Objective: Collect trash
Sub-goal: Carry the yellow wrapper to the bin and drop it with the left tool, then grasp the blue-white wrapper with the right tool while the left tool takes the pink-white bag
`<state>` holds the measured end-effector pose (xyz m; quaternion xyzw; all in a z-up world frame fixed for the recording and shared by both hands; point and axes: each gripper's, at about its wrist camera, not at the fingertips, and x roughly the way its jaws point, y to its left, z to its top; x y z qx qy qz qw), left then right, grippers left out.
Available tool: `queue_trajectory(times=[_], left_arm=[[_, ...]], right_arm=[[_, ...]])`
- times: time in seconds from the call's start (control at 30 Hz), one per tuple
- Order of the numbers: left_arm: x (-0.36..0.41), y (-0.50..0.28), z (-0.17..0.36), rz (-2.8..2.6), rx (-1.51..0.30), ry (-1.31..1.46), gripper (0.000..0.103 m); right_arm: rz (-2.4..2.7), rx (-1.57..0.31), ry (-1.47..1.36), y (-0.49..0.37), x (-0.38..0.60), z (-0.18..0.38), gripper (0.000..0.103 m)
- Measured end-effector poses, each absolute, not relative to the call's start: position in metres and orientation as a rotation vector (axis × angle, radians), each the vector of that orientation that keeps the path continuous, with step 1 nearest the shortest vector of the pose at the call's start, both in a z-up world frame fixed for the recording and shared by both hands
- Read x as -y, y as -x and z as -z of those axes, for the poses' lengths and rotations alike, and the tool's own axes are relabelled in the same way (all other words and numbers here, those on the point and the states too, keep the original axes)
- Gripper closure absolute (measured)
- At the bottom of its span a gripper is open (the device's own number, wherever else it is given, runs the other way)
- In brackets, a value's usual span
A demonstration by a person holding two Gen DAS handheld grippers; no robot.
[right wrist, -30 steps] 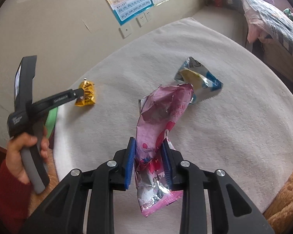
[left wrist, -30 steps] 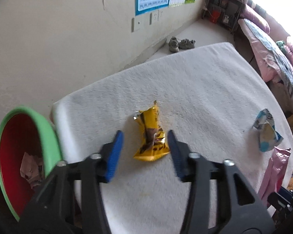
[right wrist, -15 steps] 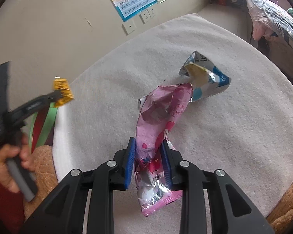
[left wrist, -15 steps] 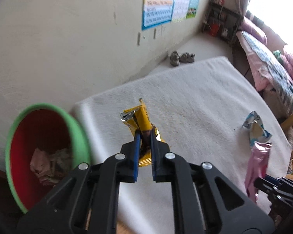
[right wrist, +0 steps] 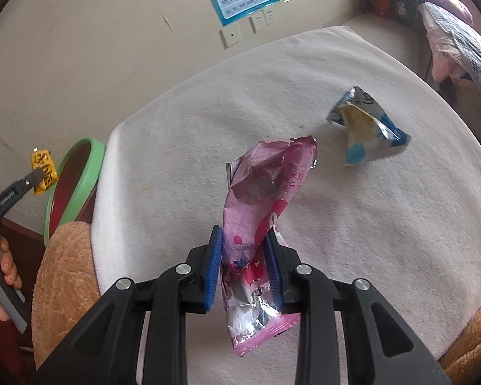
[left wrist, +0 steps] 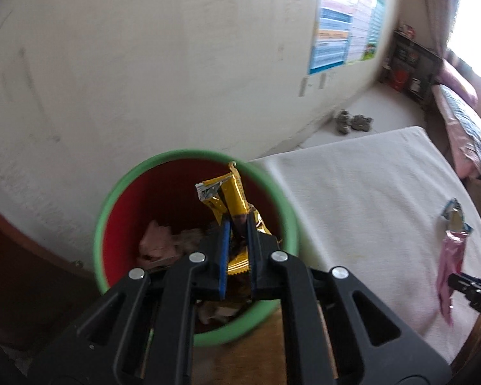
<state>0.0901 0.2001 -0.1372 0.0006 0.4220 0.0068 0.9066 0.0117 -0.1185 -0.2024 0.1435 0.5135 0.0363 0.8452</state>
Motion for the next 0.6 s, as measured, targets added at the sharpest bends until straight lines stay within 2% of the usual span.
queue_trajectory(times=[0.23, 0.3, 0.33, 0.37, 0.6], left_arm=[[-0.239, -0.092, 0.161, -0.115, -0.941, 0.055, 0.093], [-0.242, -0.091, 0.165, -0.137, -0.944, 0.049, 0.082], [-0.245, -0.091, 0.168, -0.151, -0.954, 0.053, 0.066], [-0.247, -0.091, 0.17, -0.156, -0.953, 0.066, 0.057], [-0.232, -0.087, 0.17, -0.138, -0.955, 0.044, 0.057]], right_arm=[[-0.128, -1.073, -0.289, -0.024, 0.099, 0.194, 0.075], [-0.14, -1.077, -0.284, -0.025, 0.095, 0.194, 0.067], [-0.145, -1.076, -0.284, -0.025, 0.094, 0.193, 0.054], [-0.151, -1.07, -0.286, -0.025, 0.094, 0.192, 0.049], [-0.136, -1.071, -0.286, -0.023, 0.103, 0.19, 0.047]])
